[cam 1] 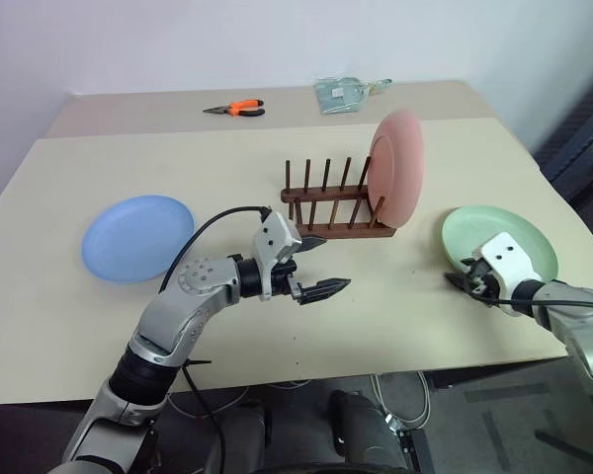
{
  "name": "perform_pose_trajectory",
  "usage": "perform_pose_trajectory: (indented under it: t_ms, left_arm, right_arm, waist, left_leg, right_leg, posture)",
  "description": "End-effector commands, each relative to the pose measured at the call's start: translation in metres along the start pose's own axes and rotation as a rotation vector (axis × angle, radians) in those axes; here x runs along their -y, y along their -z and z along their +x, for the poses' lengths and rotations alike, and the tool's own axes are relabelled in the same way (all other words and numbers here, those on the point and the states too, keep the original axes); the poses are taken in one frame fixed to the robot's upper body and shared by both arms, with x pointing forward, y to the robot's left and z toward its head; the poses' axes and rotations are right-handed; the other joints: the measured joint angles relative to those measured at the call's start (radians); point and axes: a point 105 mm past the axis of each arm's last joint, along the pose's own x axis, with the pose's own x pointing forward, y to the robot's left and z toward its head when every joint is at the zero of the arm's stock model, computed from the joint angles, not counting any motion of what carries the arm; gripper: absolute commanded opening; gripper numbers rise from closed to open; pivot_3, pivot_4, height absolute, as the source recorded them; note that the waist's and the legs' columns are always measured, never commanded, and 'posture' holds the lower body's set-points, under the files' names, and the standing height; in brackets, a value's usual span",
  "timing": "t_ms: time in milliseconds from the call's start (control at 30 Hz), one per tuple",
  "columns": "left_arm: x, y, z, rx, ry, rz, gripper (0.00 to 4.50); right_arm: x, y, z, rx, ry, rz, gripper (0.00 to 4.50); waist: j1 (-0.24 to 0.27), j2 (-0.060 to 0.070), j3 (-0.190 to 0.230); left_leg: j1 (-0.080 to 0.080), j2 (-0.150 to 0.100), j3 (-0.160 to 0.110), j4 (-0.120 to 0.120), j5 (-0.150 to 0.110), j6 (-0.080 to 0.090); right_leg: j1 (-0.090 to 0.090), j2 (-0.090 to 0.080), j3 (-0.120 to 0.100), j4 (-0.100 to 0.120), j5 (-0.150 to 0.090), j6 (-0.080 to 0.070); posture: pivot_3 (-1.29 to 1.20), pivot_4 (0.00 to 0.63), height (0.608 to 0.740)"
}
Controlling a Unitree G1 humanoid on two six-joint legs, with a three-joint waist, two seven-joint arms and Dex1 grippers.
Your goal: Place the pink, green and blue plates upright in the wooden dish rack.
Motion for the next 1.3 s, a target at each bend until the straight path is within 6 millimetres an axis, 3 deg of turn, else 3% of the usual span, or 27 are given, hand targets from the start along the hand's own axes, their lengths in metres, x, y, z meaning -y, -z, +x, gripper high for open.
perform_pose_trajectory:
  t_ms: [33, 100, 200, 267, 300, 333, 367, 433, 533, 600, 700, 767, 833, 933, 1300]
  left_arm:
    - [0.002, -0.009, -0.004, 0.025, -0.010, 0.042, 4.50]
    - [0.002, -0.009, -0.005, 0.024, -0.017, 0.043, 4.50]
    - [0.001, -0.009, -0.006, 0.027, -0.026, 0.042, 4.50]
    - [0.001, -0.009, -0.007, 0.026, -0.026, 0.041, 4.50]
    - [0.001, -0.008, -0.007, 0.021, -0.022, 0.046, 4.50]
    - [0.001, -0.006, -0.007, 0.016, -0.021, 0.048, 4.50]
    - [0.001, -0.005, -0.007, 0.013, -0.020, 0.049, 4.50]
    - [0.000, -0.003, -0.008, 0.004, -0.019, 0.055, 4.50]
    - [-0.003, 0.003, -0.010, -0.024, -0.027, 0.071, 4.50]
    - [-0.006, 0.005, -0.013, -0.030, -0.035, 0.075, 4.50]
    - [-0.013, 0.004, -0.019, -0.022, -0.060, 0.067, 4.50]
    - [-0.018, 0.004, -0.024, -0.021, -0.082, 0.067, 4.50]
    - [-0.021, 0.003, -0.028, -0.023, -0.098, 0.067, 4.50]
    - [-0.023, 0.002, -0.034, -0.014, -0.116, 0.056, 4.50]
    - [-0.018, 0.003, -0.036, -0.007, -0.107, 0.044, 4.50]
  right_arm:
    - [0.015, -0.001, 0.001, -0.013, 0.075, -0.051, 0.13]
    - [0.023, -0.011, 0.000, 0.017, 0.106, -0.068, 0.05]
    - [0.061, -0.068, -0.015, 0.235, 0.285, -0.105, 0.05]
    - [0.076, -0.097, -0.025, 0.352, 0.364, -0.120, 0.05]
    - [0.082, -0.123, -0.035, 0.455, 0.402, -0.124, 0.05]
    - [0.084, -0.164, -0.052, 0.629, 0.405, -0.094, 0.05]
    - [0.081, -0.200, -0.070, 0.794, 0.384, -0.064, 0.05]
    - [0.068, -0.243, -0.095, 1.004, 0.292, -0.020, 0.05]
    - [0.026, -0.280, -0.111, 1.156, 0.010, 0.032, 0.05]
    - [-0.008, -0.298, -0.119, 1.232, -0.259, 0.166, 0.05]
    - [-0.049, -0.313, -0.121, 1.255, -0.583, 0.408, 0.05]
    - [-0.065, -0.313, -0.099, 1.156, -0.652, 0.550, 0.05]
    - [-0.067, -0.309, -0.076, 1.068, -0.620, 0.658, 0.05]
    - [-0.064, -0.305, -0.065, 1.033, -0.632, 0.790, 0.05]
    - [-0.055, -0.281, -0.024, 0.861, -0.491, 0.925, 0.05]
  waist:
    - [0.000, 0.000, 0.000]
    - [0.000, -0.001, 0.000]
    - [-0.001, 0.000, 0.000]
    - [-0.005, 0.003, 0.001]
    - [-0.005, 0.004, 0.001]
    - [-0.007, 0.004, 0.002]
    - [-0.009, 0.005, 0.002]
    - [-0.010, 0.006, 0.002]
    - [0.001, 0.003, 0.001]
    - [0.003, 0.000, -0.001]
    - [-0.001, 0.001, 0.000]
    - [-0.001, 0.001, 0.000]
    - [0.000, 0.001, 0.000]
    - [0.000, 0.001, 0.000]
    - [-0.006, 0.002, 0.000]
  left_leg:
    - [0.000, 0.000, 0.000, 0.000, 0.000, 0.000]
    - [0.000, 0.000, 0.000, 0.000, 0.000, 0.000]
    - [0.000, 0.000, -0.001, 0.000, 0.000, 0.000]
    - [0.000, 0.000, 0.001, 0.000, 0.000, 0.000]
    - [0.000, 0.000, 0.001, 0.000, 0.000, 0.000]
    - [0.000, 0.000, 0.000, -0.001, 0.000, 0.000]
    - [0.000, 0.000, 0.000, -0.001, 0.000, 0.000]
    - [0.000, 0.001, 0.000, -0.002, 0.000, 0.000]
    - [0.000, 0.002, -0.004, -0.003, 0.000, 0.000]
    - [-0.001, 0.002, -0.006, -0.003, 0.000, 0.000]
    - [-0.001, 0.000, -0.004, -0.001, 0.000, 0.000]
    - [-0.001, 0.000, -0.004, -0.001, 0.000, 0.000]
    - [-0.001, 0.000, -0.004, -0.002, 0.000, 0.000]
    - [-0.002, 0.000, -0.004, -0.002, 0.000, 0.000]
    - [-0.001, 0.001, -0.003, -0.003, 0.000, 0.000]
  right_leg:
    - [0.000, 0.000, 0.000, 0.000, 0.000, 0.000]
    - [0.000, 0.000, 0.000, 0.000, 0.000, 0.000]
    - [0.000, 0.000, 0.000, 0.000, 0.000, 0.000]
    - [-0.001, 0.000, 0.001, 0.000, 0.000, 0.000]
    - [-0.001, 0.000, 0.001, 0.000, 0.000, 0.000]
    - [-0.001, 0.000, 0.001, 0.001, 0.000, 0.000]
    - [-0.001, 0.001, 0.001, 0.001, 0.001, 0.000]
    - [-0.002, 0.001, 0.001, 0.001, 0.003, -0.003]
    - [-0.001, 0.002, -0.002, 0.001, 0.004, 0.000]
    - [0.000, 0.002, -0.003, 0.000, 0.004, -0.001]
    - [0.000, 0.000, -0.001, 0.000, 0.002, -0.004]
    - [-0.001, 0.000, -0.001, 0.001, 0.002, -0.004]
    - [-0.003, 0.001, -0.001, 0.002, 0.002, -0.004]
    - [-0.003, 0.001, -0.001, 0.002, 0.002, -0.004]
    - [-0.004, 0.001, -0.001, 0.002, 0.003, -0.004]
  posture:
    - [0.00, 0.150, 0.740]
    - [0.00, 0.150, 0.740]
    - [0.00, 0.150, 0.740]
    - [0.00, 0.150, 0.740]
    - [0.00, 0.150, 0.740]
    - [0.00, 0.150, 0.740]
    - [0.00, 0.150, 0.740]
    - [0.00, 0.150, 0.740]
    - [0.00, 0.150, 0.740]
    - [0.00, 0.150, 0.740]
    - [0.00, 0.150, 0.740]
    - [0.00, 0.150, 0.740]
    - [0.00, 0.150, 0.740]
    - [0.00, 0.150, 0.740]
    - [0.00, 0.150, 0.740]
